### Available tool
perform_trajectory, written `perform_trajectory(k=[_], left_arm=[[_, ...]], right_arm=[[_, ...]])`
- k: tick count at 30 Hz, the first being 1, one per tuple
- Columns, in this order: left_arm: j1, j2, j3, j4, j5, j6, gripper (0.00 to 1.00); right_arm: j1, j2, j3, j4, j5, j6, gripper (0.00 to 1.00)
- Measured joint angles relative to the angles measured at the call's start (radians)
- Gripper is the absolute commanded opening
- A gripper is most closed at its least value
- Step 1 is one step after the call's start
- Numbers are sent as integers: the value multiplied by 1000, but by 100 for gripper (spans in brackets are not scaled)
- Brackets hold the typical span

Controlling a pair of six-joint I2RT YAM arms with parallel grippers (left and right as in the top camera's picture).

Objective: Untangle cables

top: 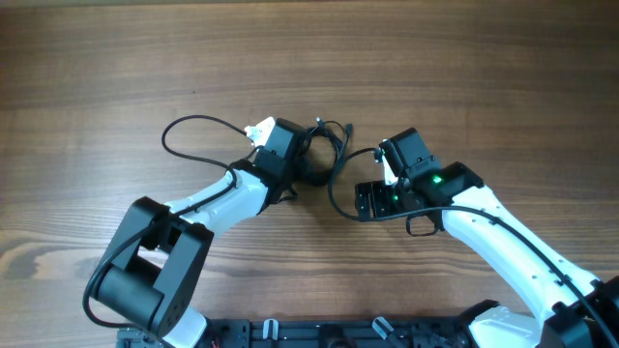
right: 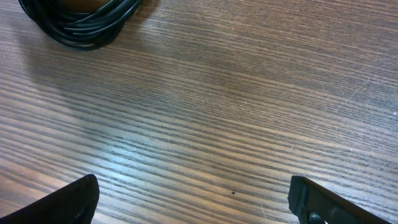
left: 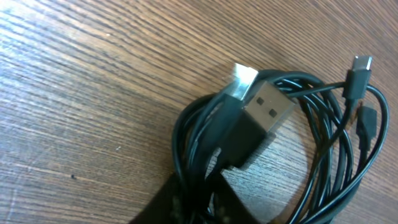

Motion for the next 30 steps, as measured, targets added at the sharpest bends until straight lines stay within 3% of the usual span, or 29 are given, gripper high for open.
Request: perform_trajectory(k=[6,14,18,22,23,24,26,28,30], left_arm=[[0,-23,0,0,0,58,4],[0,-421,0,-83,0,245,4],[0,-534,0,-127,-2,283,4],[0,-548,0,-141,-8,296,7],[0,-548,0,-148,-18,298,27],[0,-548,0,-161,-32,298,59],[-1,-550,0,-222,-90,306,88],[-1,-553,1,-290,-180,300,100],[-1,-559,3,-395,-324,247,99]], right_arm=[[0,0,0,15,0,3,100],[0,0,0,71,-3,3,100],[0,0,0,149,-10,2,100],[0,0,0,260,-128,-89,100],[0,0,0,275,-145,-102,100],[0,0,0,288,-154,-111,100],[0,0,0,314,-171,-125,100],[0,1,0,323,-179,-130,100],[0,18,0,339,-187,-124,100]])
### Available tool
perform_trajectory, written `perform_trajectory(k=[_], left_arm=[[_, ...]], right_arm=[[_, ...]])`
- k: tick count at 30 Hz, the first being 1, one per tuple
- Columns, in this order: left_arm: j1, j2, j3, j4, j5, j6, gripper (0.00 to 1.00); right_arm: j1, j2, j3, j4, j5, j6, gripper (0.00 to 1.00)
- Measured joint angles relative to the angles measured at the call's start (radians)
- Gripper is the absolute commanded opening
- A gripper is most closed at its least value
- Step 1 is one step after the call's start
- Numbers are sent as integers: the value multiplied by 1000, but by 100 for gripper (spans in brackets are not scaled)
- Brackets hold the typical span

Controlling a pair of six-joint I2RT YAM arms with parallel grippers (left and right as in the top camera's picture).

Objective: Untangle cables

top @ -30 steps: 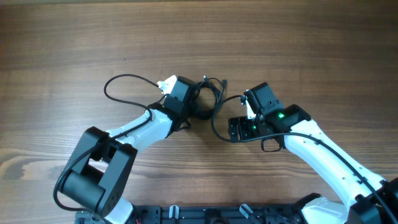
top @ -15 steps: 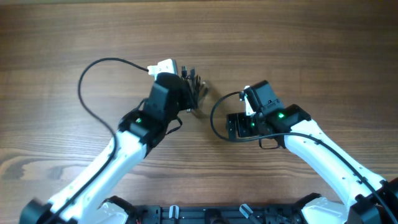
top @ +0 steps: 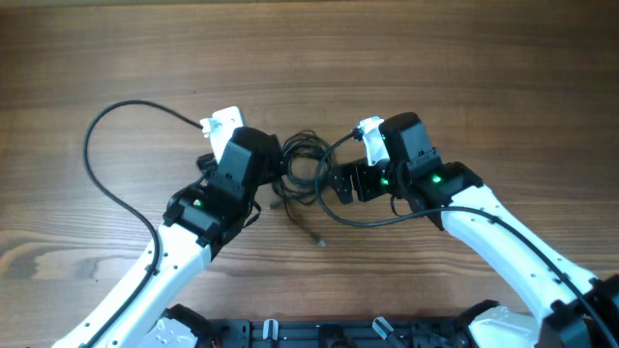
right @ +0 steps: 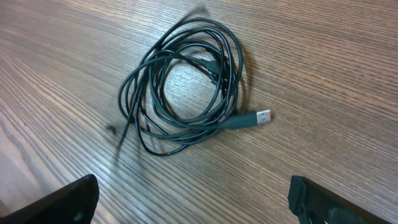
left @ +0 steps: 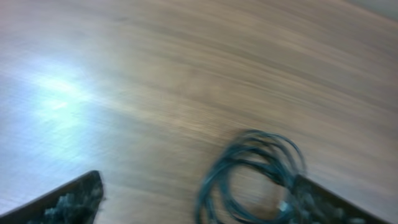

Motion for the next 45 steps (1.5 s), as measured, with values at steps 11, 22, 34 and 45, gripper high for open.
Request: perform_trajectory(k=[11,22,34,45], left_arm=[[0,-24,0,-168,-42,-93,91],[0,-24,0,-218,55,-97,92],[0,-356,0,-310,79,-100,90],[0,-620,1,-433,63,-108,91]], right_arm=[[0,235,0,166,-26,82,91],[161,316,1,459,-16,125,96],[161,390,4,435,89,180,78],[132,384,44,294,386,484,100]])
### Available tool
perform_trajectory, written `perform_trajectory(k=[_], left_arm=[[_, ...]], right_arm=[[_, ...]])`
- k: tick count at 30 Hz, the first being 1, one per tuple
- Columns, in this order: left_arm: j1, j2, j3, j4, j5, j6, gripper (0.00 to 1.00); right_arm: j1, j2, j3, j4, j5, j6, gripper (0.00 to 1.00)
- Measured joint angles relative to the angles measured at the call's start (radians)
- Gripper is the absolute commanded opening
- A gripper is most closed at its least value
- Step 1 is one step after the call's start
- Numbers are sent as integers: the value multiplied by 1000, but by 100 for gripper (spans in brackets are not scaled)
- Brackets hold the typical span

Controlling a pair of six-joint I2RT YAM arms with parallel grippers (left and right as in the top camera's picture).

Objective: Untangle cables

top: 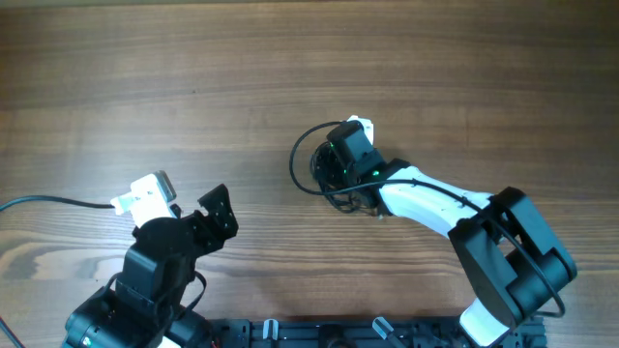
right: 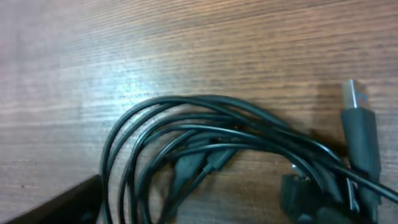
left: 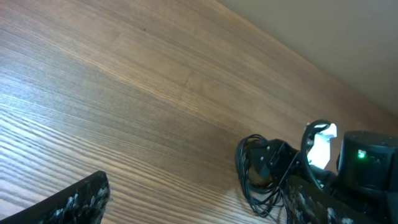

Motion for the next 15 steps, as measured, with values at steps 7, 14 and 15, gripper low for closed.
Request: perform_trajectory(k=[7,14,15], left_arm=[[0,2,0,-31,0,0,91],[0,2,0,-40,0,0,92],[0,2,0,-40,0,0,92]], right_arm=[[-15,-11,8,-60,-95,-156,100],[-15,-44,43,-400,-201,-462,100],[-15,-48,47,-443,-214,-495,100]])
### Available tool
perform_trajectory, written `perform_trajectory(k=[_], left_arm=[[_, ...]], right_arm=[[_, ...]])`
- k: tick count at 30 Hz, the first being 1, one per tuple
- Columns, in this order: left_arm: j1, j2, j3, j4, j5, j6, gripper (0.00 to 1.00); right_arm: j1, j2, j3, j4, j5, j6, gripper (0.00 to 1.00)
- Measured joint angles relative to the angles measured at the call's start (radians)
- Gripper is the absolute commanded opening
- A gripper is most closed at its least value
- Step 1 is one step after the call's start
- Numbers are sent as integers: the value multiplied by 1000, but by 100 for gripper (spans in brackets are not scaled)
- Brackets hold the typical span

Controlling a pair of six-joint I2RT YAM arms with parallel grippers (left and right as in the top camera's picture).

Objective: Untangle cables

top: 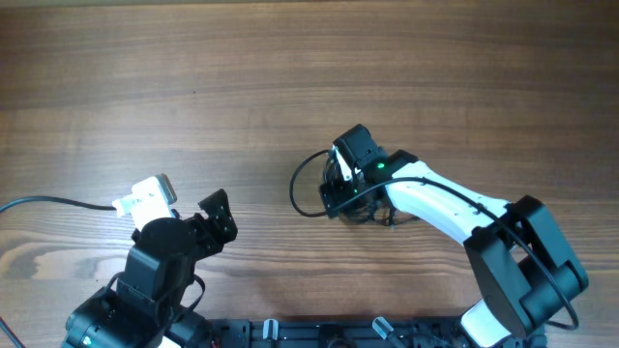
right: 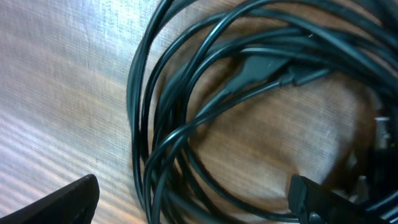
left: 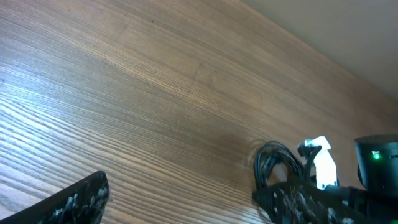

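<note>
A coil of thin black cables [top: 302,196] with a USB plug lies at the table's middle. My right gripper [top: 337,200] stands over it, open. In the right wrist view the tangled loops [right: 186,106] fill the frame, and the two fingertips [right: 74,198] stand wide apart on either side of the strands, closed on none. My left gripper [top: 219,217] is far off at the front left, open and empty. Its wrist view shows the coil [left: 272,163] in the distance beside the right arm.
Wooden table [top: 145,87] all round. A black lead [top: 48,202] runs from the left arm's white camera mount [top: 145,196] off the left edge. The right arm's white links [top: 455,208] stretch from the coil to the front right.
My right gripper has come closer down onto the coil, and the coil's loop now lies a little nearer the front edge. The left arm has not moved.
First my left gripper was down on the coil while the right stood open beside it. Then the left was off the coil and open, the right facing it. Later the left arm was at the front left and the right gripper over the coil, where it remains.
</note>
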Motion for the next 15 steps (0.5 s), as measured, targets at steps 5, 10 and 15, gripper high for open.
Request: perform_trajectory(k=[5,10,15], left_arm=[[0,0,0,-2,0,0,92],[0,0,0,-14,0,0,94],[0,0,0,-21,0,0,95]], right_arm=[[-1,-6,-2,-68,-34,-94,31],[-3,3,-23,-18,-117,-98,4],[-2,15,2,-26,-142,-37,4]])
